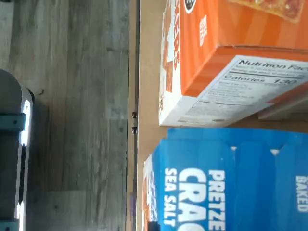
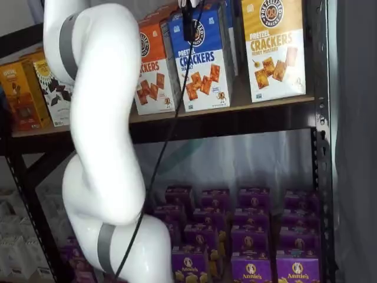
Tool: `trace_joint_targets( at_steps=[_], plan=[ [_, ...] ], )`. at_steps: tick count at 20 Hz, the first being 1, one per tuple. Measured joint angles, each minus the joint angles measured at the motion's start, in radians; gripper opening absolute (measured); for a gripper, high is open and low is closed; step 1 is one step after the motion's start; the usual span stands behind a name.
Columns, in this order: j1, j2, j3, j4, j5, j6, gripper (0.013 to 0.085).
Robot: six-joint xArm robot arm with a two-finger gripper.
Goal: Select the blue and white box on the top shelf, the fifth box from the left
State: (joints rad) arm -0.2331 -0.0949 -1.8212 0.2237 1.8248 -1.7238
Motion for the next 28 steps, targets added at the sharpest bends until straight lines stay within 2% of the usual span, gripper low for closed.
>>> trace_joint_targets(
  at_steps=[4,10,12,16,28],
  plan=[
    [-0.010,0.010,-0.029,0.019,0.047,0.002,0.0570],
    [-0.007,-0.031,-0.015,0.003,0.078,0.004,0.0570],
    [-0.009,-0.066,0.019,0.006,0.069,0.004,0.0570],
    [-0.003,-0.129,0.069,-0.020,0.096,0.001,0.0570],
    [-0.022,-0.369,0.302,-0.040,0.138,-0.023,0.0570]
  ],
)
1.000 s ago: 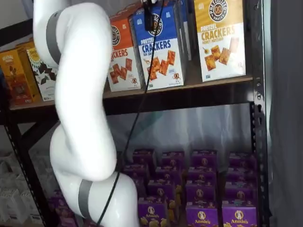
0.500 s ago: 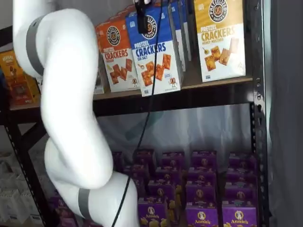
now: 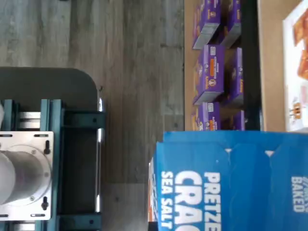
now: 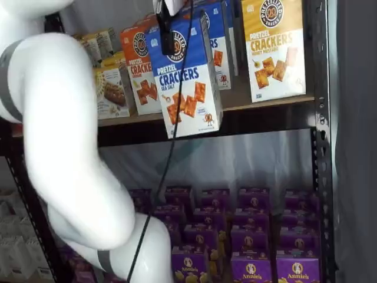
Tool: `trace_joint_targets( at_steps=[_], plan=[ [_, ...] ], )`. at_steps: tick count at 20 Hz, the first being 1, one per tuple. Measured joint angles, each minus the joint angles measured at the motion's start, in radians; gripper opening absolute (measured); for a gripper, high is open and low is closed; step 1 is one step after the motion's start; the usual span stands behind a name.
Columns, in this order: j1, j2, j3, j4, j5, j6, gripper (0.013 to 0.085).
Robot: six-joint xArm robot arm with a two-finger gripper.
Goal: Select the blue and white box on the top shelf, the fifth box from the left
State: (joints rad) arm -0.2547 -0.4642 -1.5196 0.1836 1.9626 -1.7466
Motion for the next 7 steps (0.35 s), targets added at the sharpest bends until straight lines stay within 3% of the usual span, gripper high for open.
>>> trace_joint_targets(
  at_steps=[7],
  plan=[
    [-0.028,-0.089,0.101,-0.001,0.011,-0.030,0.0570]
  ],
)
